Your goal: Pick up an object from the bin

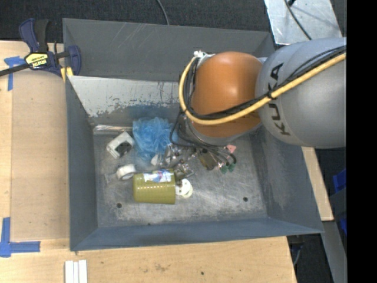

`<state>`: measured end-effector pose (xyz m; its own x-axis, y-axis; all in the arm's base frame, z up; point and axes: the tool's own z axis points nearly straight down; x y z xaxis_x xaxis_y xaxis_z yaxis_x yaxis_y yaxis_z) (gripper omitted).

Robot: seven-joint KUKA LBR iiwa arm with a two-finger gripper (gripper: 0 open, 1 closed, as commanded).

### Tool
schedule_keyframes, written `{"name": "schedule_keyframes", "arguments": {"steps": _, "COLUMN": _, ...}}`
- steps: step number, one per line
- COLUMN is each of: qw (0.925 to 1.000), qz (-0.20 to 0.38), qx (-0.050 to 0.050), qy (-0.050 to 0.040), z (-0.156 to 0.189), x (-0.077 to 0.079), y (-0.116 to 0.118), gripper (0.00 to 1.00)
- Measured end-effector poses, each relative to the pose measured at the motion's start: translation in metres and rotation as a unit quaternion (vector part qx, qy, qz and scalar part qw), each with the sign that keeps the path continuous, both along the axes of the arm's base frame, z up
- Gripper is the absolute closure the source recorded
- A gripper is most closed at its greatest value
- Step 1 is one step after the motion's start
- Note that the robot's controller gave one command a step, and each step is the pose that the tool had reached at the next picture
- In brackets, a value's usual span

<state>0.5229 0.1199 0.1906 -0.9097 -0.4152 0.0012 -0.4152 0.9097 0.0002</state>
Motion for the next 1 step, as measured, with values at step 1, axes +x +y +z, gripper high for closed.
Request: {"name": "schedule_keyframes", "arguments": {"steps": 1, "qw": 1.0000, "qz": 0.001, "qx": 0.001, "qy": -0.0042, "z": 0.0459, "x": 0.0007, "y": 0.0006, "gripper": 1.00}}
